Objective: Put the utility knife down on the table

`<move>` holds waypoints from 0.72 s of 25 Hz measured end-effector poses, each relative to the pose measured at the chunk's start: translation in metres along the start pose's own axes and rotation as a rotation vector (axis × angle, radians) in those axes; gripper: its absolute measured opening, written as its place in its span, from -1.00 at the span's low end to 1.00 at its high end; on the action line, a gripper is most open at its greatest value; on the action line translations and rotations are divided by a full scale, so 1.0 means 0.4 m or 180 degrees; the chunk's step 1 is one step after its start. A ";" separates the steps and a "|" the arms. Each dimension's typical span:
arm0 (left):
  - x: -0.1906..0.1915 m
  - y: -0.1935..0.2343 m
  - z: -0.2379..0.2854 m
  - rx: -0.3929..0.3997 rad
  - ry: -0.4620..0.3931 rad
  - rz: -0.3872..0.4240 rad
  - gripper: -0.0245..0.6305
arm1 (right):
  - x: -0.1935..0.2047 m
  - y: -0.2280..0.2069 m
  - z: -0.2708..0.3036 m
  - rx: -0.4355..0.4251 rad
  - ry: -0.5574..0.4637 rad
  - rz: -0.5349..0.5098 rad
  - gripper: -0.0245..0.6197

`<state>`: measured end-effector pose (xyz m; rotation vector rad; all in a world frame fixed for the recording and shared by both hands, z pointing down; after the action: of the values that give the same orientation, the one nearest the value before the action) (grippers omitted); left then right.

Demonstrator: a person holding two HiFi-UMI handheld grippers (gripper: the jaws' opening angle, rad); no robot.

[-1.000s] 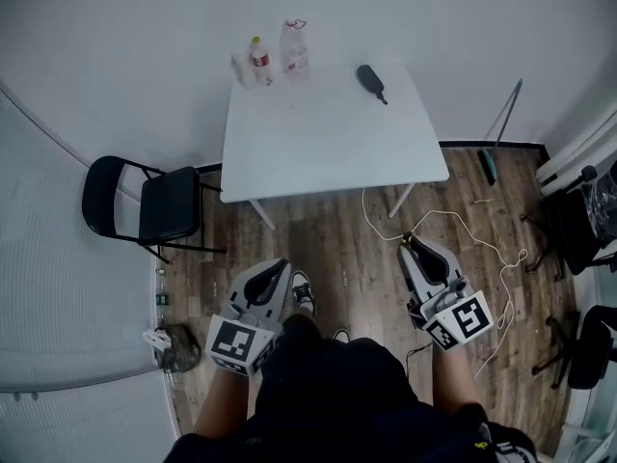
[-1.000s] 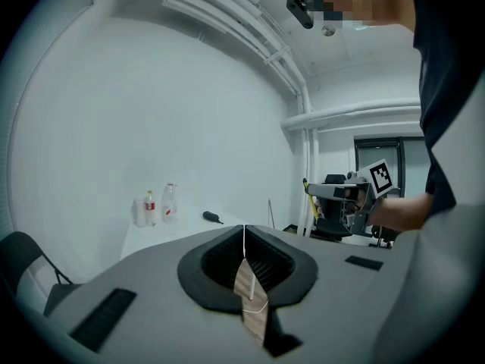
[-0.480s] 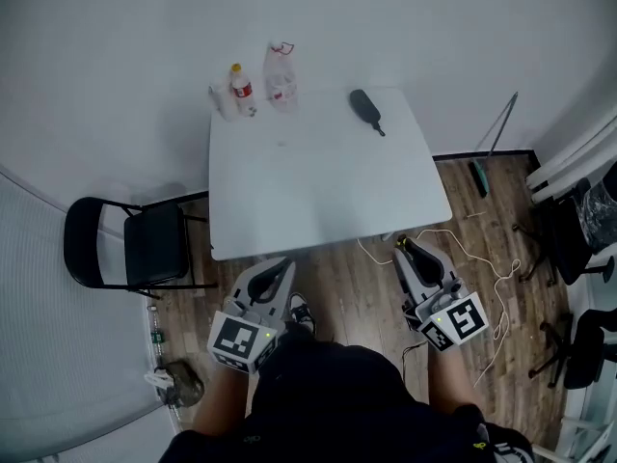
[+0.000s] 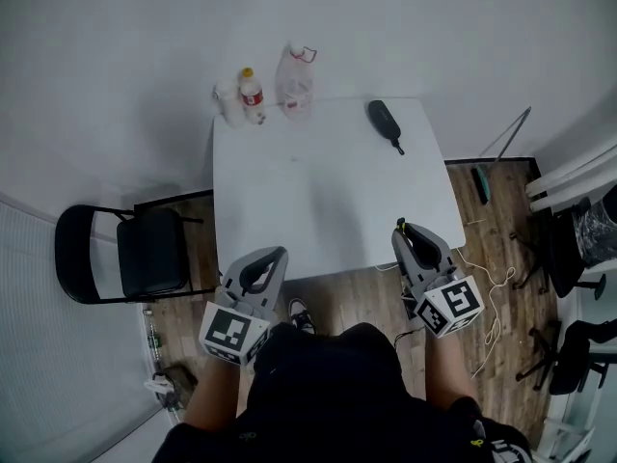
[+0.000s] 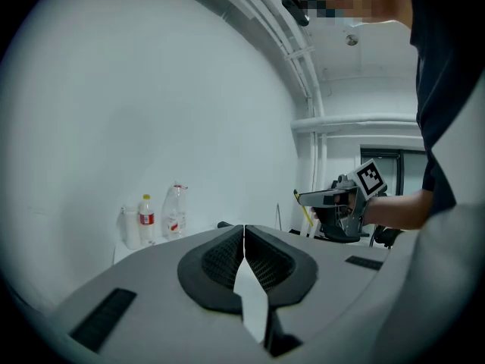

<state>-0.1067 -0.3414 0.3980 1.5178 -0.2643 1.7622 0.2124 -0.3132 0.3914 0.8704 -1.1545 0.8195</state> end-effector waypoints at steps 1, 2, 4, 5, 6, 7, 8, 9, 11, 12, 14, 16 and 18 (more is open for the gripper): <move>-0.001 0.012 0.008 -0.0018 0.0030 -0.0007 -0.85 | 0.013 -0.009 0.022 -0.0008 0.0098 0.0032 -0.70; 0.002 0.022 0.017 -0.0018 0.0035 -0.0015 -0.85 | 0.028 -0.018 0.042 -0.0024 0.0194 0.0060 -0.70; 0.016 0.036 0.036 -0.0017 0.0032 -0.0047 -0.85 | 0.066 -0.037 0.082 -0.0068 0.0382 0.0102 -0.70; 0.023 0.040 0.043 -0.0034 0.0029 -0.0066 -0.85 | 0.089 -0.044 0.102 -0.0101 0.0482 0.0103 -0.70; 0.030 0.043 0.051 -0.0061 0.0021 -0.0085 -0.85 | 0.115 -0.051 0.124 -0.0147 0.0591 0.0089 -0.70; 0.036 0.043 0.060 -0.0097 0.0021 -0.0106 -0.85 | 0.142 -0.059 0.146 -0.0206 0.0705 0.0074 -0.70; 0.042 0.041 0.069 -0.0141 0.0028 -0.0125 -0.85 | 0.170 -0.069 0.168 -0.0279 0.0820 0.0081 -0.70; 0.046 0.037 0.077 -0.0187 0.0023 -0.0130 -0.85 | 0.199 -0.079 0.190 -0.0360 0.0938 0.0121 -0.70; 0.051 0.025 0.092 -0.0294 0.0009 -0.0136 -0.85 | 0.263 -0.097 0.229 -0.0508 0.1194 0.0228 -0.70; 0.053 0.020 0.098 -0.0370 0.0027 -0.0163 -0.85 | 0.297 -0.104 0.246 -0.0566 0.1332 0.0239 -0.70; 0.051 0.009 0.112 -0.0530 0.0110 -0.0231 -0.85 | 0.363 -0.116 0.281 -0.0664 0.1599 0.0137 -0.70; 0.043 -0.001 0.132 -0.0662 0.0236 -0.0261 -0.85 | 0.421 -0.127 0.313 -0.0749 0.1799 -0.0005 -0.70; 0.044 -0.012 0.154 -0.0777 0.0277 -0.0281 -0.85 | 0.468 -0.137 0.338 -0.0820 0.1941 -0.0114 -0.70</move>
<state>-0.0573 -0.3684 0.4286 1.2575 -0.3497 1.6561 0.2447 -0.4407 0.5890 0.3807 -0.6805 0.8086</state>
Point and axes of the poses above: the fingertips, and each gripper's own axes: z forward along the fingers, y to its left, x out of its underside, the point moved 10 cm from there along -z, backward along the fingers, and after that the axes turned 14 degrees about -z, right-handed, at the moved point
